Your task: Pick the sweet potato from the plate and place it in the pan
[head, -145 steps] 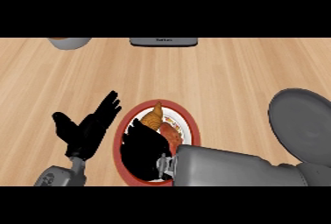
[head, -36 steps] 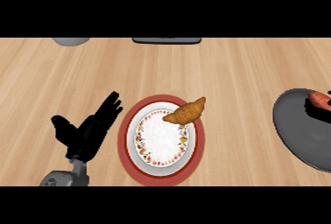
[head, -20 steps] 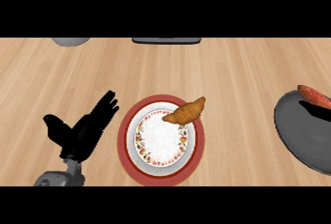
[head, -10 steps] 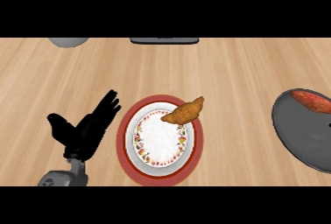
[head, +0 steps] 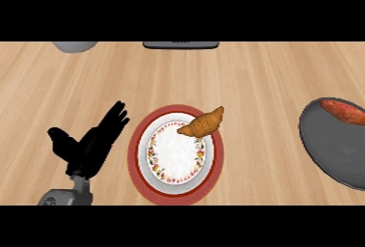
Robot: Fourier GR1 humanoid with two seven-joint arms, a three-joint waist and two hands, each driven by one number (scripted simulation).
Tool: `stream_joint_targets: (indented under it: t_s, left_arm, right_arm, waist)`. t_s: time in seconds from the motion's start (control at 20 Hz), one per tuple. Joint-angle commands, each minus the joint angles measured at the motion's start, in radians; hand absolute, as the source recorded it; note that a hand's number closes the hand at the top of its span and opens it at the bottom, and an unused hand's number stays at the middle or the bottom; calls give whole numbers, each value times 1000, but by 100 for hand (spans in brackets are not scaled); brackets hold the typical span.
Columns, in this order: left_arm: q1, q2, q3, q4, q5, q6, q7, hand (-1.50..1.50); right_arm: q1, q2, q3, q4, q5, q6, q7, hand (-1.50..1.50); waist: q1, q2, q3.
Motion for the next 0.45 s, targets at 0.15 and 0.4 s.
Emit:
stream_joint_targets:
  t_s: [0.15, 0.4]
  left_arm:
    - [19, -43, -25, -26, -37, 38, 0, 0]
    - [5, -52, -15, 0, -37, 29, -10, 0]
  right_arm:
    - [131, -63, 12, -22, -33, 184, -91, -150]
    - [148, 3, 53, -42, -22, 128, -138, -150]
  waist:
    - [-9, -4, -1]
    - [-6, -3, -1]
